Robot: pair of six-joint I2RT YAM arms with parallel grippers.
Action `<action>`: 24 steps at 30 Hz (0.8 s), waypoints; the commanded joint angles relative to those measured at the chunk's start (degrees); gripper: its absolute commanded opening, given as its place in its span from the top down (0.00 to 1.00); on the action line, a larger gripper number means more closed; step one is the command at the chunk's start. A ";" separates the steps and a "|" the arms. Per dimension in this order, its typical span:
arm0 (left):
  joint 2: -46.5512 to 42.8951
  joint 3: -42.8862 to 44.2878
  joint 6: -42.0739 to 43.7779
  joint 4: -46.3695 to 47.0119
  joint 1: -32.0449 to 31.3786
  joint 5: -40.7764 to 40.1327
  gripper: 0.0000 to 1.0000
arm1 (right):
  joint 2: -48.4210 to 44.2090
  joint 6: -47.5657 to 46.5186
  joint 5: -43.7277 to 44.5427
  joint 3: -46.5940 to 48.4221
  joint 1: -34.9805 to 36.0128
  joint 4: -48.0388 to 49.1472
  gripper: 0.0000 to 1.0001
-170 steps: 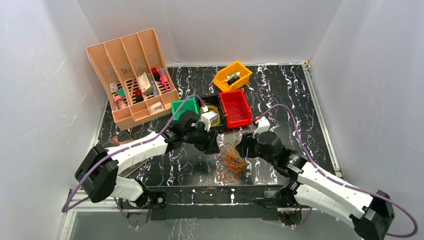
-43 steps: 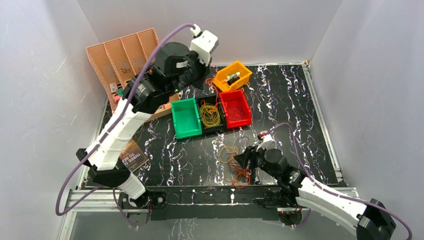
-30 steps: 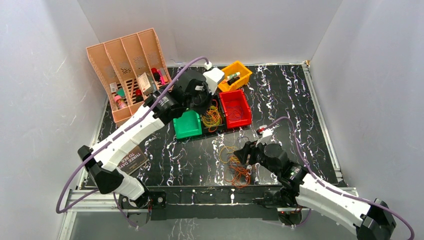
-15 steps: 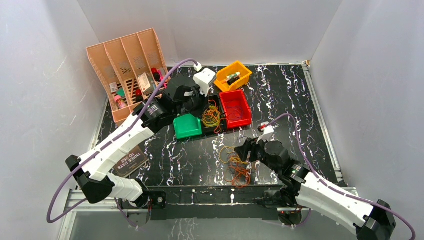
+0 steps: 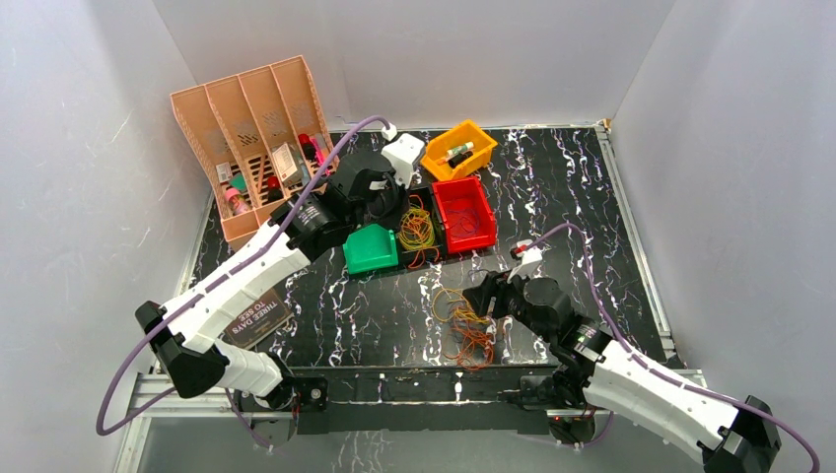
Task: Untangle the cables
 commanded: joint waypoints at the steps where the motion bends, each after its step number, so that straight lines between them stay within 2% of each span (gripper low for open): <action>1: -0.43 0.30 -0.41 -0.05 -0.02 -2.33 1.00 | 0.12 -0.84 0.85 3.19 0.31 0.70 0.32; 4: 1.06 0.36 0.10 -0.13 0.03 -2.48 1.00 | 0.73 -1.30 0.89 6.20 0.25 0.10 0.32; 11: 1.50 -0.02 0.46 -0.74 1.28 -1.64 1.00 | 0.94 -0.69 0.72 5.89 0.30 0.57 0.32; 17: 1.95 0.31 -0.70 -2.79 9.59 4.24 1.00 | 1.41 -0.86 0.55 6.18 0.25 0.58 0.32; 24: 0.10 0.64 0.37 -2.87 15.27 4.53 1.00 | 1.31 -0.77 0.72 5.88 0.32 0.62 0.32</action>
